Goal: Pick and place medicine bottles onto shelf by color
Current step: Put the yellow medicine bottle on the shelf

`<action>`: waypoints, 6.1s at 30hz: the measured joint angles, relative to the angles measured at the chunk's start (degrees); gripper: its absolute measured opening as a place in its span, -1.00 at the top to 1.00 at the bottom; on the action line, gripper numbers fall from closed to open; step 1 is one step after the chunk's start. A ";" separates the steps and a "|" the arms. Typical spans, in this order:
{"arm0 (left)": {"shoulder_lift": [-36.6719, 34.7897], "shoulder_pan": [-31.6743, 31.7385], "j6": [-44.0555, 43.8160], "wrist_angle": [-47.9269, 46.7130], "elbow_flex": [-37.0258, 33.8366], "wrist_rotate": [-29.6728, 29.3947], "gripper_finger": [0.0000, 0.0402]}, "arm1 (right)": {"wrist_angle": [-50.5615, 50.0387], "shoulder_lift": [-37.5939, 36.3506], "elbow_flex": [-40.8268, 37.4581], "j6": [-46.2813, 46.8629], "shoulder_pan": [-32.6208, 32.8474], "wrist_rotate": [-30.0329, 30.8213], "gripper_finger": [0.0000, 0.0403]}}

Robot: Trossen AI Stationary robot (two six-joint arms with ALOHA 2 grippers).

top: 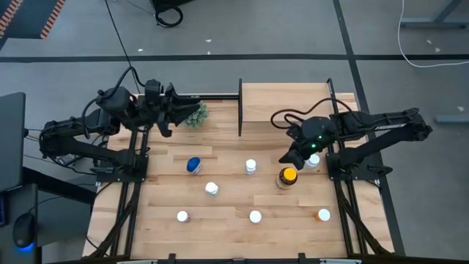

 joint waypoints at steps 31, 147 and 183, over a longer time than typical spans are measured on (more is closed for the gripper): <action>0.03 -0.05 6.71 -6.15 -0.02 -4.32 -0.24 | -14.09 10.09 -0.01 -17.16 12.15 12.25 -0.55; -0.04 -0.05 -4.27 -22.84 -0.02 5.42 -0.14 | -44.31 19.36 35.95 -24.76 -50.61 21.88 -0.16; -0.02 -0.03 -6.08 -22.75 -0.02 5.42 -0.14 | -40.49 25.20 35.93 -23.40 -64.17 23.78 -0.17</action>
